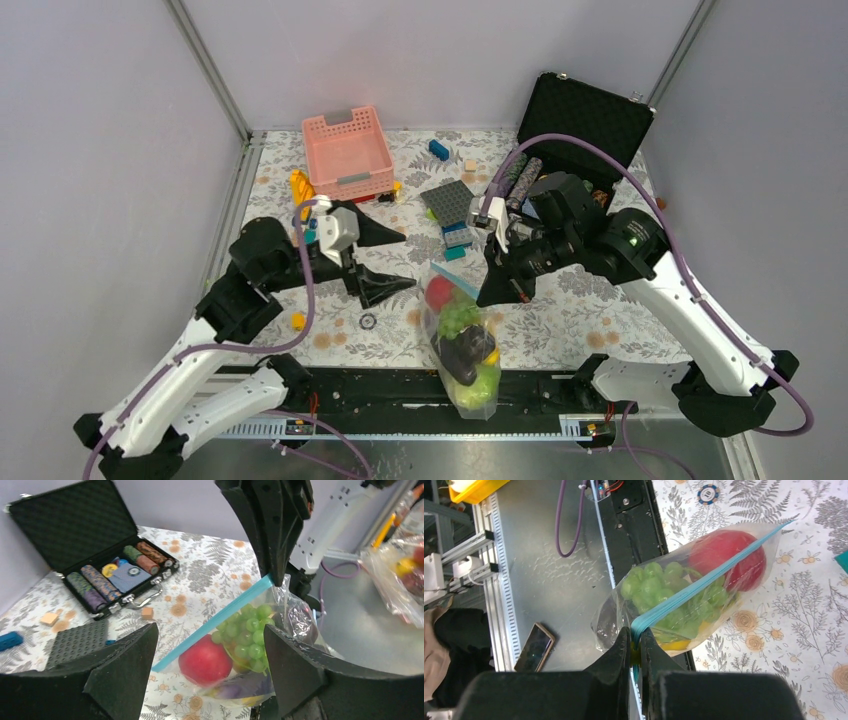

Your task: Open the zip-top bag and remove the fake food

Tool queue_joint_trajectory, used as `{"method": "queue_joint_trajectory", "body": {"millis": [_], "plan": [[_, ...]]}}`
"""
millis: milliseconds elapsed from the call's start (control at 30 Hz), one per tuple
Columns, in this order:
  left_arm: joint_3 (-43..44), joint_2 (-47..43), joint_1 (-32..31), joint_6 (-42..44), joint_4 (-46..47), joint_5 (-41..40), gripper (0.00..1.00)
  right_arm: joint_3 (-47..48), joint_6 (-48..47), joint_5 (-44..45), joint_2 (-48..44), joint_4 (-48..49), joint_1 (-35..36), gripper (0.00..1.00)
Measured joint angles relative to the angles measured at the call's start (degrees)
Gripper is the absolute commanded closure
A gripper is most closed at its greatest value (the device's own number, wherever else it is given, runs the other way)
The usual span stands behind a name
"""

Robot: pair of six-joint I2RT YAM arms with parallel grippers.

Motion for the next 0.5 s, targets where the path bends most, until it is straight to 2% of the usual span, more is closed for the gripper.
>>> {"method": "queue_joint_trajectory", "body": {"millis": [200,500], "plan": [[0.70,5.09,-6.51,4.52,-1.81,-0.04,0.22,3.45,-3.04,-3.06,2.54,-5.01,0.09,1.00],[1.27,9.77,-10.32,6.60,-1.66,0.46,0.19,5.64,-4.31,-4.48,4.48,-6.62,2.40,1.00]]}}
